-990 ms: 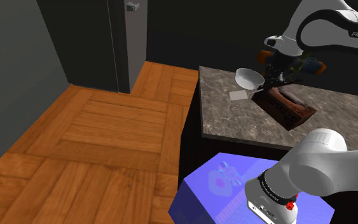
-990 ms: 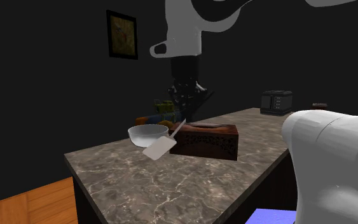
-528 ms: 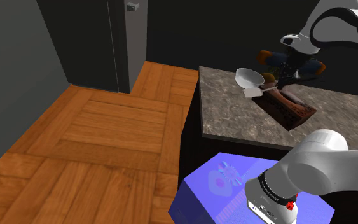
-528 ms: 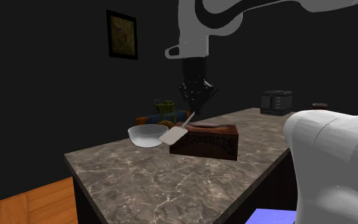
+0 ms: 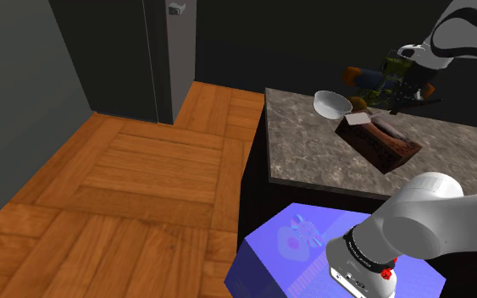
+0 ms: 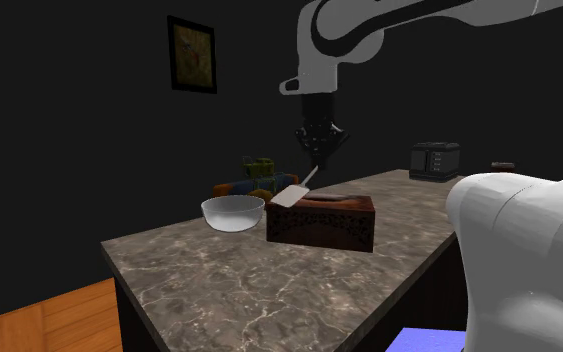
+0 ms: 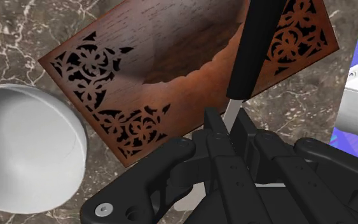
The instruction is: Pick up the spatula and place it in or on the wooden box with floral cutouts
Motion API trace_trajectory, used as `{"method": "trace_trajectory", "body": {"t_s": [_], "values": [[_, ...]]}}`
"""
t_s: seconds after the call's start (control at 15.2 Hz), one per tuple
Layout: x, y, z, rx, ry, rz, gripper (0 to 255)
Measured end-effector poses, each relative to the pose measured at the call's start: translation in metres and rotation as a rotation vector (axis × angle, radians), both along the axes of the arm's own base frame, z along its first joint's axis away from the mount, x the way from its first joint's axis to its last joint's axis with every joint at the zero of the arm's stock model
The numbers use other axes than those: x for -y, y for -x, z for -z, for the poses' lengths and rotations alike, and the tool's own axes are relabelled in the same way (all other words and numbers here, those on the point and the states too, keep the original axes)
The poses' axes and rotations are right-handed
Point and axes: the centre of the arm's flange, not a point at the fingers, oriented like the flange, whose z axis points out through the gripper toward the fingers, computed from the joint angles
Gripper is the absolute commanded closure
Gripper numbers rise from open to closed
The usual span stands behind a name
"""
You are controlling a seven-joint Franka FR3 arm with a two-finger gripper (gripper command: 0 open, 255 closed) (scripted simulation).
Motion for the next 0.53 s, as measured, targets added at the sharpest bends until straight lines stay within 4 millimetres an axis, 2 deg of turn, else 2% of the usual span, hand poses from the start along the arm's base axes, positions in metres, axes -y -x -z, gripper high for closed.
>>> {"method": "trace_trajectory", "body": {"t_s": [0.2, 0.53], "values": [[0.03, 0.01, 0.0, 0.0, 0.0, 0.0, 255], [0.037, 0.012, 0.025, -0.001, 0.001, 0.0, 255]]}}
